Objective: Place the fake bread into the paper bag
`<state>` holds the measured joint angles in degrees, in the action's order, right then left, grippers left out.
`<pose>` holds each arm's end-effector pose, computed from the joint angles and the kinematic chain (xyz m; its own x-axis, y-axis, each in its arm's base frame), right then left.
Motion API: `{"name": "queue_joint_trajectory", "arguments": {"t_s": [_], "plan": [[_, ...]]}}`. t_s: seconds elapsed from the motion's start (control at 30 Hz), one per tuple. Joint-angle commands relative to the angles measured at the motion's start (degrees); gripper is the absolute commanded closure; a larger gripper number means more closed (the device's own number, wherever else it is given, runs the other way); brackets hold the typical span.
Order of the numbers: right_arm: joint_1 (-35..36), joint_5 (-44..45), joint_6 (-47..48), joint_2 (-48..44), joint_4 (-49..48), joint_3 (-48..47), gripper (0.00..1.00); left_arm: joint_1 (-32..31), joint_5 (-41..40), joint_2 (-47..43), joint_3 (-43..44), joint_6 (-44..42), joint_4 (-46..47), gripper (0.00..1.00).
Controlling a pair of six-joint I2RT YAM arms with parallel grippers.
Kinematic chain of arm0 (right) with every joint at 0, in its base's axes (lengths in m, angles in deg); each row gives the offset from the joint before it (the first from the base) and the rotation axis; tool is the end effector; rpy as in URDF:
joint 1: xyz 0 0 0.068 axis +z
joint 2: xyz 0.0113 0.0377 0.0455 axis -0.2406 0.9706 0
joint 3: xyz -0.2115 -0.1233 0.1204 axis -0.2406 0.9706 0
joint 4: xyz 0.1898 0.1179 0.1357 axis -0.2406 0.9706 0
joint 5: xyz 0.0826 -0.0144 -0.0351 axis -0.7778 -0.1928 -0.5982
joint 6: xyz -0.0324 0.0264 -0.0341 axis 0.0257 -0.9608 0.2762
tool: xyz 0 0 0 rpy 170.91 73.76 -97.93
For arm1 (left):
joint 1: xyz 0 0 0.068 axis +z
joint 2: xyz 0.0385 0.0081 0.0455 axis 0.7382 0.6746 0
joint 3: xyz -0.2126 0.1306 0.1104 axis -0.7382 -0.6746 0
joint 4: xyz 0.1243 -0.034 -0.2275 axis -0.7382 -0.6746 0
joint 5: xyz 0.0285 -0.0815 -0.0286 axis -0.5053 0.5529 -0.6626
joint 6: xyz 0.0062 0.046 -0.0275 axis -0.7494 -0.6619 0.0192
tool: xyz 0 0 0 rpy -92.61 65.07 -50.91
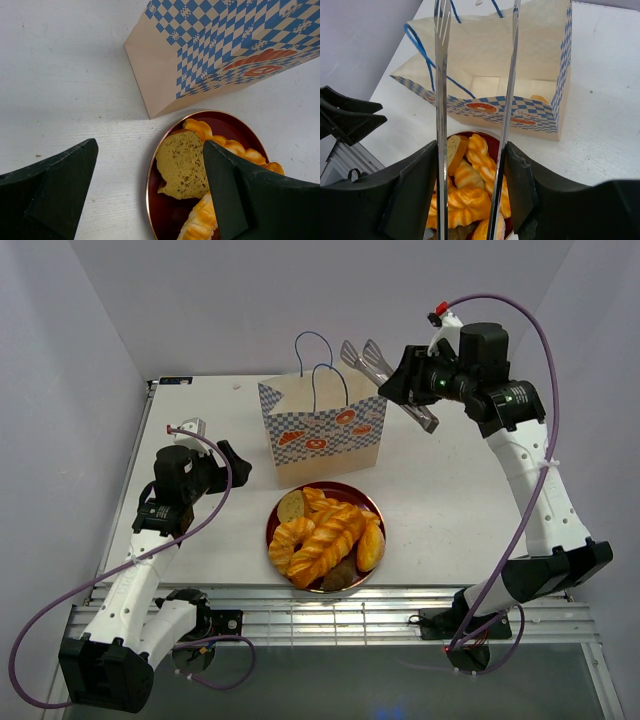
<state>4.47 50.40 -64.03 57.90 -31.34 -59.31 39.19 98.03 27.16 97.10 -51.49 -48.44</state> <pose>0.2877 0.1081 0.4797 -0.4760 0.1016 -0.8736 -0.4857 0.7977 0.3574 0.2023 -0.0358 0.2959 -0.5247 -0.2947 -0.7987 0.1007 0.9101 -0.4020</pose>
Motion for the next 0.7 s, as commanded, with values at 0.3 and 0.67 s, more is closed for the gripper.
{"name": "queue_joint_trajectory", "arguments": {"t_s": [0.3,0.67], "plan": [[0.0,-0.3,5.9,-21.1,5.8,13.3,0.39,-0.1,-1.3,-0.9,1.1,-0.6,1.0,0.04],[0.0,-3.2,5.4,-37.0,8.5,34.5,0.39,-0.1,-1.8,-1.3,1.1,-0.6,0.9,0.04]]}}
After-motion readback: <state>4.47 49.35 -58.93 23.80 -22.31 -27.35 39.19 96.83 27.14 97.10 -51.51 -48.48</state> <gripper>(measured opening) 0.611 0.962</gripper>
